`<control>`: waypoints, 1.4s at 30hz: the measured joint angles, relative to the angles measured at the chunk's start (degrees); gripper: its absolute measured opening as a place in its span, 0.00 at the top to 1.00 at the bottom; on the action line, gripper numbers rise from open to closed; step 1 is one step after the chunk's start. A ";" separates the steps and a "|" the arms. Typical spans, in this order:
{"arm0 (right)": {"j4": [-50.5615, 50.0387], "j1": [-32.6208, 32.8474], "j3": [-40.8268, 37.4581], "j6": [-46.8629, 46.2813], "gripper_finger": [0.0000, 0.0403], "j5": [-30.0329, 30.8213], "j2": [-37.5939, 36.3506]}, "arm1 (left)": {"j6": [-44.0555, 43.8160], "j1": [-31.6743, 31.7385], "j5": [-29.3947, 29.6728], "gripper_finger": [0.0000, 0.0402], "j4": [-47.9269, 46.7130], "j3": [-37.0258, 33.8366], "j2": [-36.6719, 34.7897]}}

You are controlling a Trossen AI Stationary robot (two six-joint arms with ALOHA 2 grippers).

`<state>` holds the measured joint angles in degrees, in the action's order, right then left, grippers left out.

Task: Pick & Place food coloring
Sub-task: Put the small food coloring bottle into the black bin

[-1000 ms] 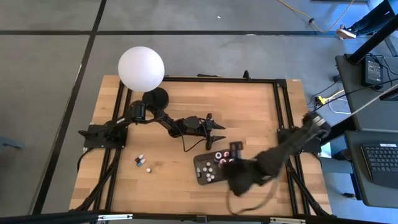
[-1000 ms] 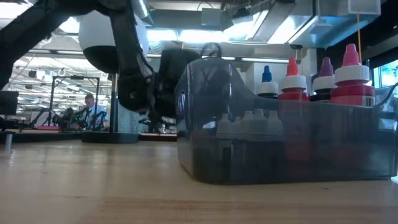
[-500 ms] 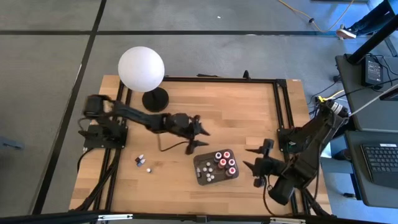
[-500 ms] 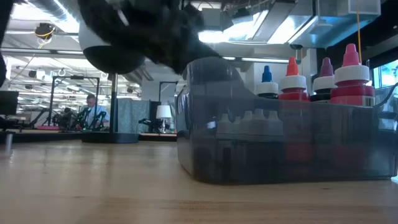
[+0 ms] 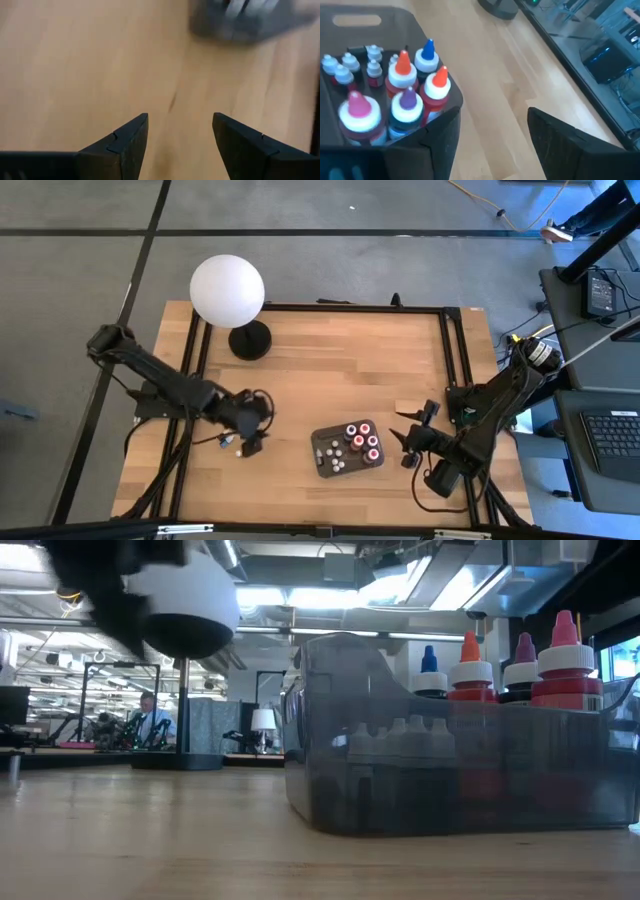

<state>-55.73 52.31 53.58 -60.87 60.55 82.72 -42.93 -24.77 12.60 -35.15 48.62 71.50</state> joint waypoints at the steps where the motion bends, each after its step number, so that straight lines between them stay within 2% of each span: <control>1: 0.33 0.00 -0.55 0.56 0.42 0.06 0.00 | -2.76 -1.58 -0.24 0.46 -2.61 -0.02 0.02; 5: 0.67 -0.65 -1.15 0.91 0.42 0.85 0.00 | -11.82 -7.74 -0.63 0.46 -8.15 -0.02 0.63; 8: 0.77 -1.03 -1.15 0.91 0.42 0.94 0.00 | -16.06 -11.82 0.81 0.46 -8.36 -0.02 1.13; 15: 0.78 -1.20 -1.15 0.91 0.42 1.47 0.00 | -14.41 -18.39 0.53 0.46 -8.42 -0.02 4.27; 30: 1.10 -1.20 -1.13 1.10 0.42 2.89 0.00 | -12.84 -19.11 -3.74 0.46 -10.25 -0.02 14.72; 42: 1.15 -1.20 -1.13 1.13 0.42 2.91 0.00 | -13.30 -19.11 -3.74 0.46 -9.54 -0.39 16.35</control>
<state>-54.59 51.11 52.45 -59.75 63.46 82.72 -56.23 -43.88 8.86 -44.69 48.23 87.85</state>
